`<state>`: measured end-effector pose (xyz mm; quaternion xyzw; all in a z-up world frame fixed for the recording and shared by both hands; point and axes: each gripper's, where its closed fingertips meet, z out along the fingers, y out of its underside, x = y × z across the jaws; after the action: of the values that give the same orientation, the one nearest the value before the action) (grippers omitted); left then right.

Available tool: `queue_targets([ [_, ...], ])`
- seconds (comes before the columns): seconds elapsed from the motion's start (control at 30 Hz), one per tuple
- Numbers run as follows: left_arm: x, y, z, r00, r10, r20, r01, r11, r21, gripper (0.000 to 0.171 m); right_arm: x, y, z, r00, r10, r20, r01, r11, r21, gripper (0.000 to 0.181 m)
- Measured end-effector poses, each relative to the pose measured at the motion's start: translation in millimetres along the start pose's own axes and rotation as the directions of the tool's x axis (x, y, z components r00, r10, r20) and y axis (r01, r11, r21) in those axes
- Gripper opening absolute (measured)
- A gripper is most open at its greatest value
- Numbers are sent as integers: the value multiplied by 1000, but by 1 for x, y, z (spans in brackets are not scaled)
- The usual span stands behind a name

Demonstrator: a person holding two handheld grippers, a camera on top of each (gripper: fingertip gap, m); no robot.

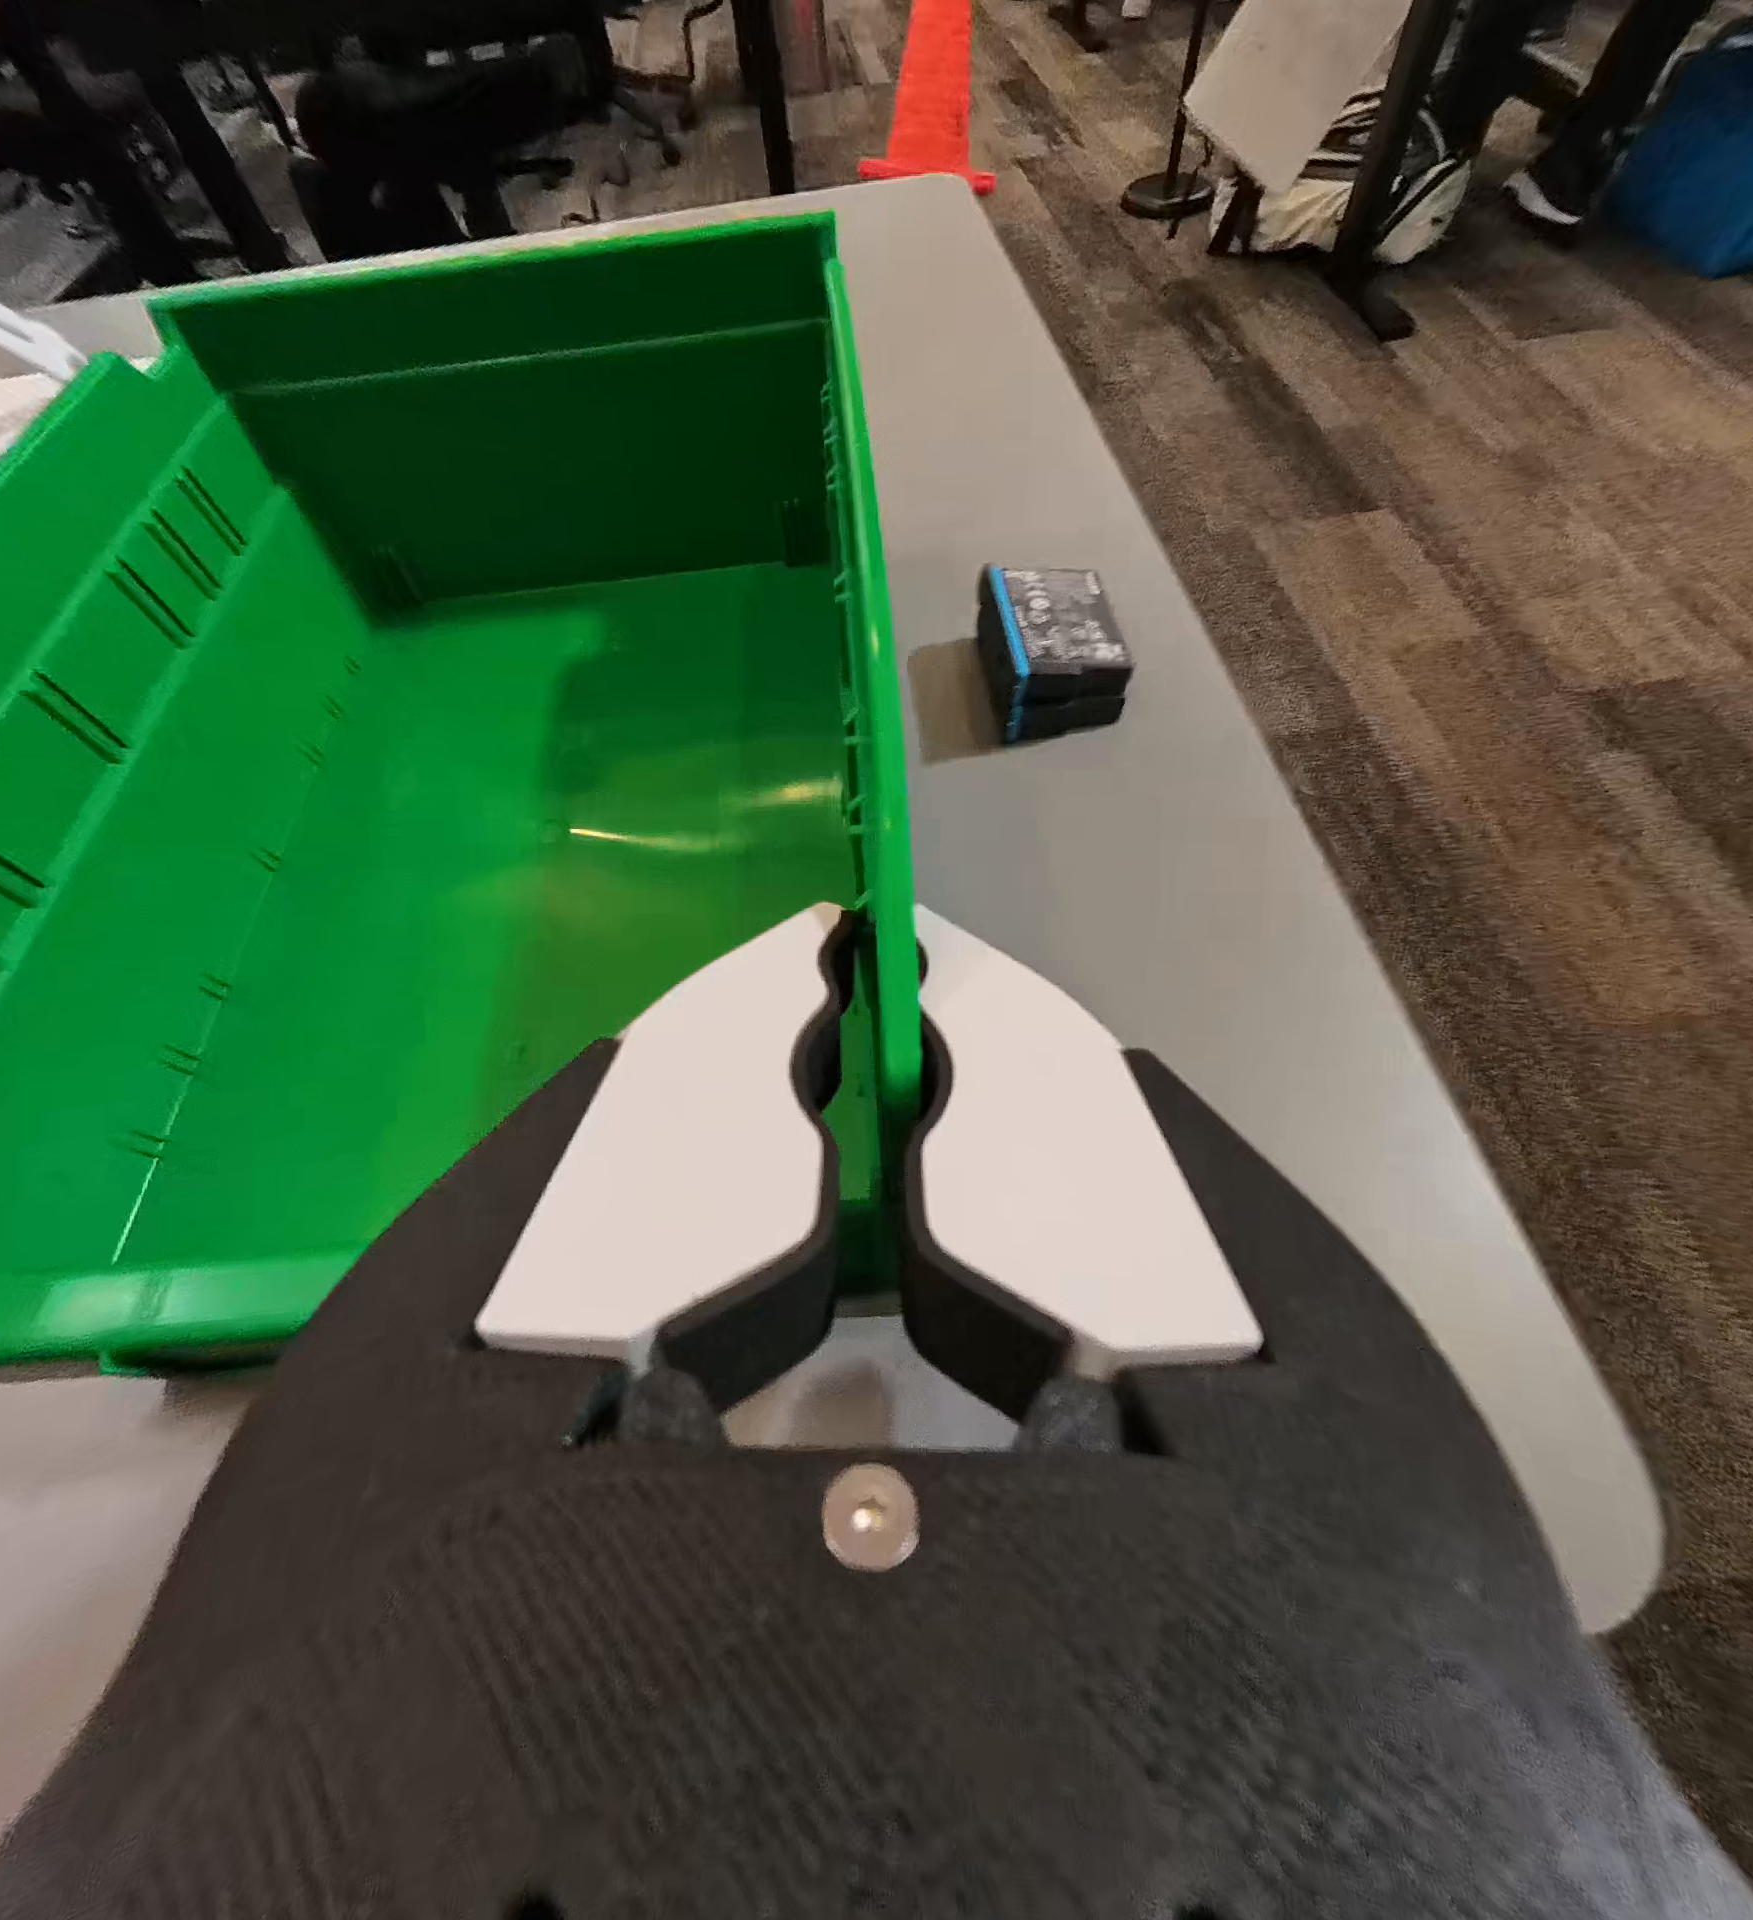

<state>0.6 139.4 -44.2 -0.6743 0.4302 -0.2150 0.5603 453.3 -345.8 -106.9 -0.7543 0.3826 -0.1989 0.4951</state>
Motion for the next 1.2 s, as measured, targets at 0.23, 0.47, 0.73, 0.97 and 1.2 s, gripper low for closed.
queue_targets([
  [0.23,-24,28,9,999,-36,-10,34,989,-143,72,18,-17,9,997,-7,-72,13,996,89,21],
  [0.47,-45,52,10,998,-69,8,69,974,-215,60,-53,-107,-54,952,-249,-181,303,863,404,65],
  [0.73,-66,41,0,991,-100,85,113,979,-171,55,-239,-88,-54,942,-263,209,132,861,492,59],
  [0.97,-82,80,10,984,-141,111,167,943,-287,59,-300,-83,-70,802,-588,-107,528,613,588,35],
  [1.2,-73,94,21,982,-187,35,188,926,-328,8,-338,-74,-84,818,-573,-47,454,594,665,21],
])
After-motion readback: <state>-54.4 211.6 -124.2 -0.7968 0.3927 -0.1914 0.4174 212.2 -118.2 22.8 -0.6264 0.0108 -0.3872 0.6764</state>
